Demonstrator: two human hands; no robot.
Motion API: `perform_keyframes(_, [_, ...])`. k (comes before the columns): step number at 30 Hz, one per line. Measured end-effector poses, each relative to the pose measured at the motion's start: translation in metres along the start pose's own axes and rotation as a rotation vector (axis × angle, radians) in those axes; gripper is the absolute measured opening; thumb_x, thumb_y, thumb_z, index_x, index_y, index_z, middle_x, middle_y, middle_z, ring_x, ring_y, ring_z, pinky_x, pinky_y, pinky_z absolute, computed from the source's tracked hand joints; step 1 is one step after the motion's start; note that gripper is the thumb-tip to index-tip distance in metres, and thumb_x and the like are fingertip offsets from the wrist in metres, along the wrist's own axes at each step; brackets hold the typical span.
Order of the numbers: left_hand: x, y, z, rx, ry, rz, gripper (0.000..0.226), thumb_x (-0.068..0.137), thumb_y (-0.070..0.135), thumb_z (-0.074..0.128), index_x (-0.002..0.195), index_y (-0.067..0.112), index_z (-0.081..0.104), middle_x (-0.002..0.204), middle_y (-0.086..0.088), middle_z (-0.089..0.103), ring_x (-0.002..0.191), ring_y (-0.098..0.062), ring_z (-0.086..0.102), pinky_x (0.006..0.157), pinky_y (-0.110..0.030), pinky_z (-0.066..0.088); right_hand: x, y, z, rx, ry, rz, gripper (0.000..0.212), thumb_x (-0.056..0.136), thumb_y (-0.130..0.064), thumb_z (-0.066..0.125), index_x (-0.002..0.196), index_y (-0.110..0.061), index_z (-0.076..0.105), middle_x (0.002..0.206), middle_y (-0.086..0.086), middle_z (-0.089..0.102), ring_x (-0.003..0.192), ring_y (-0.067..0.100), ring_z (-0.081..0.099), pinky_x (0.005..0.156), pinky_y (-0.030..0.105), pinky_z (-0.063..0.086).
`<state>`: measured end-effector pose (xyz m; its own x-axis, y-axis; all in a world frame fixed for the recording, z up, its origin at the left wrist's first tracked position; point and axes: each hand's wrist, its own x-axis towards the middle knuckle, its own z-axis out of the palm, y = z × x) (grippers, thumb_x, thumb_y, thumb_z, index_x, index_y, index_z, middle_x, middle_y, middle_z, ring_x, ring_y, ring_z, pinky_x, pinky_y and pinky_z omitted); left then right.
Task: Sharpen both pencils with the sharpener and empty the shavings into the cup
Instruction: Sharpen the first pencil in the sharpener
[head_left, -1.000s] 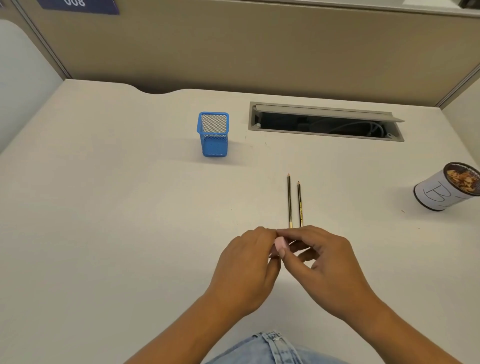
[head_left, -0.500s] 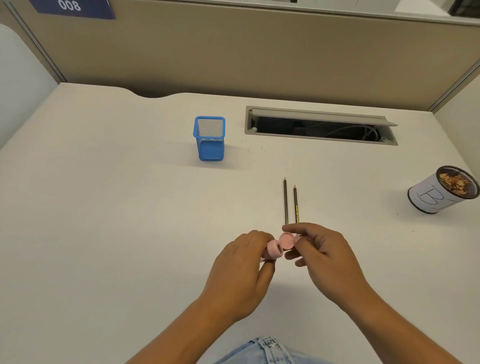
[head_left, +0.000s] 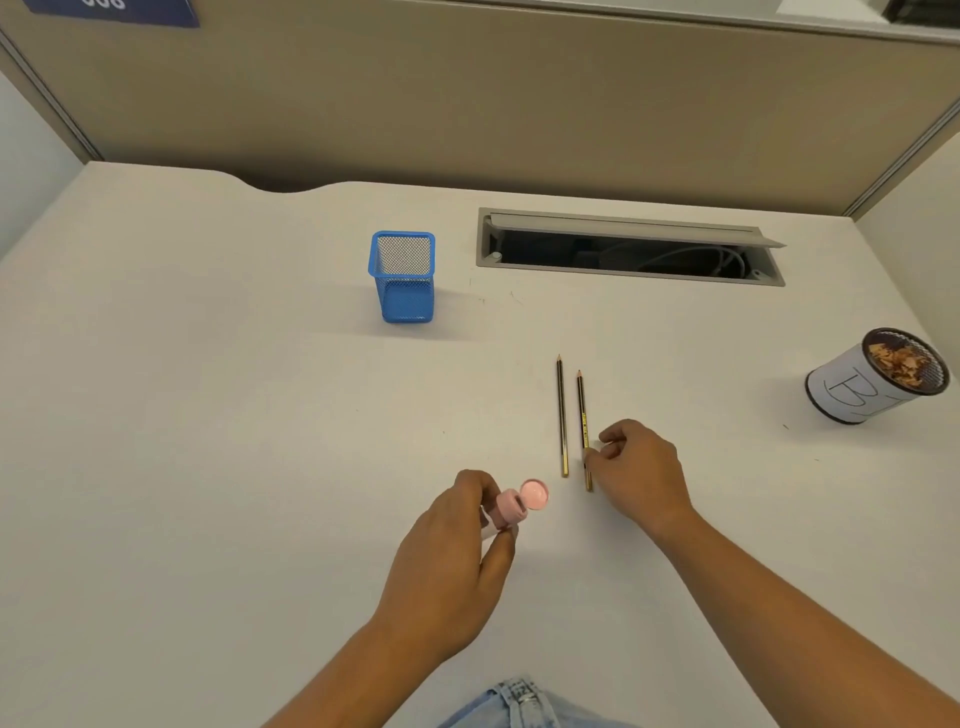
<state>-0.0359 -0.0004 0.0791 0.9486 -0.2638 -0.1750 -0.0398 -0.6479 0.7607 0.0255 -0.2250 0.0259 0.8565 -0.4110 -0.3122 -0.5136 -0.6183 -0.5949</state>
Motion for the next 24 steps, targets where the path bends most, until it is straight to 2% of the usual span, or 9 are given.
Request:
perform_keyframes(4, [0.001,-0.005,0.0,0.013,0.001,0.017,0.019,0.094,0.033,0.055,0.102,0.04,0.04,0.105,0.026,0.057,0.098,0.0,0.054,0.079,-0.021,0.046,0.008,-0.007,0.004,-0.072,0.01,-0.01,0.03,0.082,-0.029,0.071,0.108,-0.016,0.06,0.077,-0.007,0.066,0.081,0.022,0.064,0.071,0.028,0.047])
perform_keyframes(7, [0.005,-0.008,0.0,0.01,0.007,0.017,0.022,0.092,0.034,0.059,0.104,0.043,0.043,0.099,0.035,0.052,0.095,0.008,0.052,0.076,-0.014,0.039,0.014,-0.01,0.005,-0.106,0.012,0.012,0.03,0.079,-0.028,0.069,0.107,-0.022,0.059,0.078,-0.007,0.072,0.08,0.024,0.068,0.072,0.033,0.056])
perform_keyframes(9, [0.007,-0.008,-0.001,0.0,0.028,0.019,0.022,0.091,0.034,0.062,0.106,0.041,0.047,0.1,0.03,0.056,0.095,0.005,0.054,0.079,-0.015,0.041,0.016,-0.01,0.004,-0.074,0.013,0.031,0.031,0.075,-0.027,0.067,0.106,-0.024,0.062,0.078,-0.008,0.073,0.076,0.025,0.07,0.073,0.037,0.059])
perform_keyframes(12, [0.01,-0.007,-0.005,-0.004,0.058,0.031,0.022,0.09,0.033,0.064,0.109,0.036,0.053,0.103,0.022,0.06,0.095,-0.003,0.056,0.082,-0.018,0.044,0.018,-0.008,-0.003,-0.022,0.035,0.014,0.032,0.075,-0.026,0.068,0.107,-0.021,0.07,0.073,-0.008,0.073,0.076,0.021,0.069,0.076,0.032,0.056])
perform_keyframes(14, [0.011,-0.008,-0.009,-0.005,0.082,0.055,0.023,0.088,0.032,0.065,0.108,0.036,0.054,0.102,0.022,0.061,0.095,-0.002,0.057,0.081,-0.017,0.045,0.014,-0.01,-0.012,0.054,0.043,0.014,0.031,0.078,-0.021,0.069,0.108,-0.016,0.074,0.073,-0.006,0.074,0.075,0.018,0.068,0.074,0.028,0.052])
perform_keyframes(16, [0.011,-0.008,-0.013,-0.013,0.099,0.07,0.024,0.087,0.031,0.067,0.108,0.035,0.056,0.101,0.021,0.063,0.095,-0.002,0.058,0.081,-0.017,0.045,0.004,-0.012,-0.023,0.249,0.025,0.041,0.027,0.077,-0.013,0.069,0.103,-0.013,0.076,0.074,-0.001,0.074,0.069,0.019,0.07,0.071,0.031,0.055])
perform_keyframes(19, [0.01,-0.007,-0.02,-0.037,0.138,0.092,0.024,0.086,0.027,0.07,0.107,0.033,0.06,0.1,0.02,0.065,0.095,-0.004,0.06,0.081,-0.015,0.044,-0.025,-0.017,-0.042,0.442,-0.025,-0.002,0.022,0.082,-0.003,0.065,0.092,-0.019,0.076,0.081,0.002,0.073,0.069,0.023,0.071,0.066,0.036,0.056])
perform_keyframes(22, [0.005,-0.006,-0.025,-0.047,0.165,0.104,0.025,0.086,0.025,0.071,0.107,0.033,0.061,0.1,0.02,0.065,0.096,-0.006,0.06,0.081,-0.016,0.045,-0.063,-0.019,-0.061,0.449,-0.111,-0.118,0.023,0.089,-0.007,0.063,0.094,-0.026,0.076,0.078,-0.002,0.073,0.056,0.012,0.056,0.057,0.026,0.044])
perform_keyframes(24, [0.0,-0.005,-0.028,-0.055,0.182,0.11,0.025,0.085,0.025,0.072,0.107,0.033,0.062,0.101,0.02,0.066,0.096,-0.005,0.061,0.082,-0.016,0.044,-0.086,-0.018,-0.071,0.444,-0.135,-0.191,0.016,0.091,-0.017,0.065,0.092,-0.028,0.077,0.073,-0.002,0.072,0.051,0.009,0.047,0.051,0.017,0.04])
